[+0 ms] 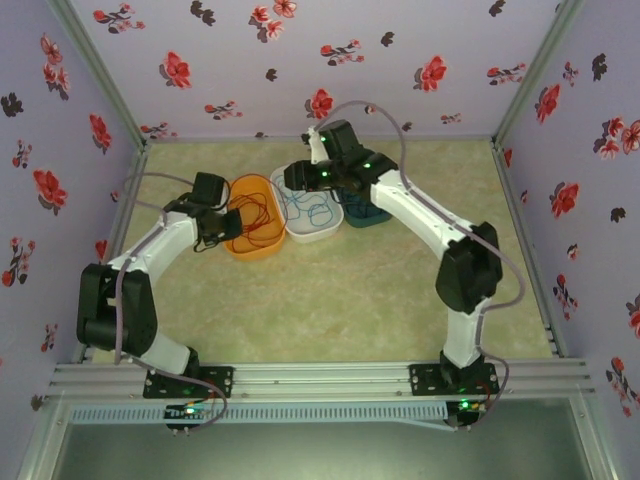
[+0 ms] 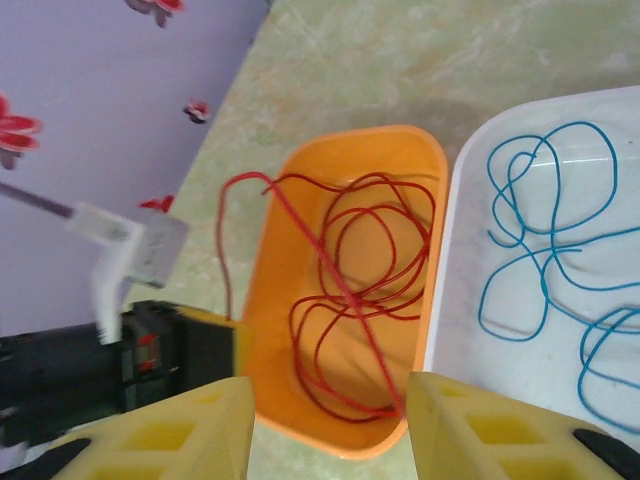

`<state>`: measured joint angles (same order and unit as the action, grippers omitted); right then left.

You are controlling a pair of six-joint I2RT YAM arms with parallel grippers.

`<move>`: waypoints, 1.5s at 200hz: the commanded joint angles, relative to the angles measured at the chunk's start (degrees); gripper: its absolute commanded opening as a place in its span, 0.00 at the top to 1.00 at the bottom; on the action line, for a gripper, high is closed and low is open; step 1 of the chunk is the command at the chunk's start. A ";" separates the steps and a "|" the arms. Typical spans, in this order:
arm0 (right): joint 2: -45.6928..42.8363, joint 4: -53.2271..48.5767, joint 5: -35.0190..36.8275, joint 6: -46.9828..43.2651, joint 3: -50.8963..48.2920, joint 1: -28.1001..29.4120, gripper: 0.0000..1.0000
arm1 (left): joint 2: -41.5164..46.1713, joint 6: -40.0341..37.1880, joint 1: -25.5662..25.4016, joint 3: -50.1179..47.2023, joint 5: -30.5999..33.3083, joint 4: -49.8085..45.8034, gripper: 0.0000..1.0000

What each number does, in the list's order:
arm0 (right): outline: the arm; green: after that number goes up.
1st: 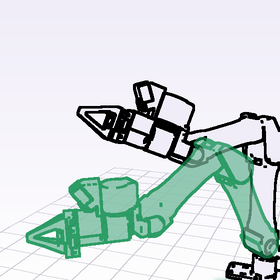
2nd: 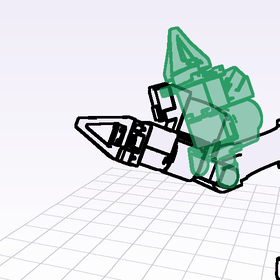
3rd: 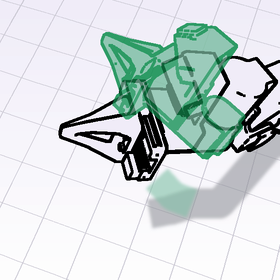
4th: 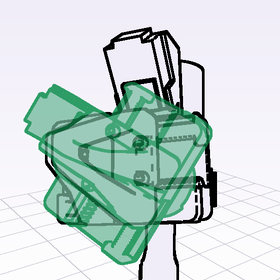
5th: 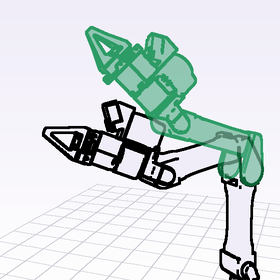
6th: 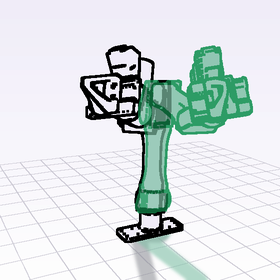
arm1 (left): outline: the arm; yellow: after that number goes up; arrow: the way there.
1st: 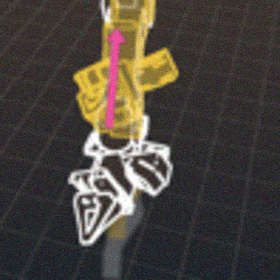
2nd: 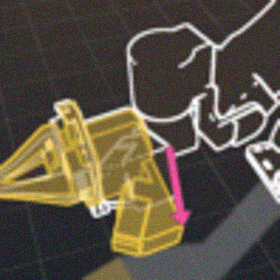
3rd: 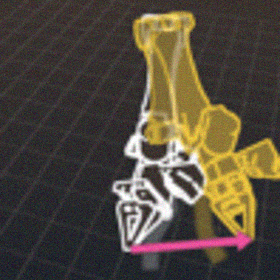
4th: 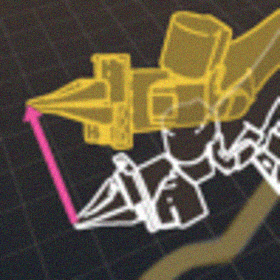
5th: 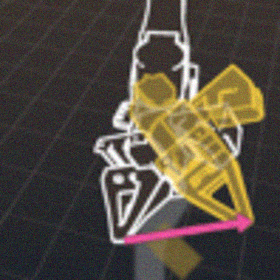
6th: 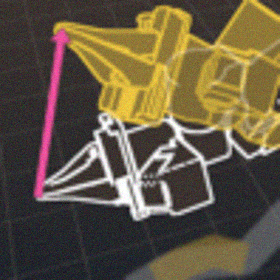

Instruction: Untangle the cables

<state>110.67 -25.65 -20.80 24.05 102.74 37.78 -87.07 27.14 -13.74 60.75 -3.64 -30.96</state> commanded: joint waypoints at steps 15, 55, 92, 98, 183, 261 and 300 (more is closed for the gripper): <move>8.64 -4.30 2.58 -5.74 7.67 1.18 0.56 | -1.10 1.40 1.11 0.68 -1.51 -1.47 1.00; 14.74 -6.52 5.20 -8.69 12.68 3.05 0.58 | -1.85 1.23 1.25 0.82 -1.73 -1.74 1.00; 17.46 -5.93 6.30 -8.95 14.01 4.01 0.72 | -1.61 1.19 1.22 0.66 -2.18 -1.67 1.00; 17.92 -5.93 6.31 -8.78 14.47 4.06 0.74 | -1.58 1.29 1.18 0.60 -2.24 -1.57 1.00; 28.03 -10.29 10.03 -9.69 26.25 6.89 1.00 | -0.63 5.44 -0.35 -1.29 -5.20 3.21 0.86; 31.42 -15.53 19.02 -13.94 29.95 10.13 1.00 | -2.01 8.05 -0.75 -3.10 -6.35 7.74 0.58; 31.43 -16.51 22.16 -14.06 29.98 10.21 1.00 | 0.12 8.89 -0.56 -3.77 -6.30 7.93 0.41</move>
<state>140.81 -39.75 -2.46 11.49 130.82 48.05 -88.58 34.98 -14.35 58.08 -9.28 -23.90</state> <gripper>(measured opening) 0.046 0.553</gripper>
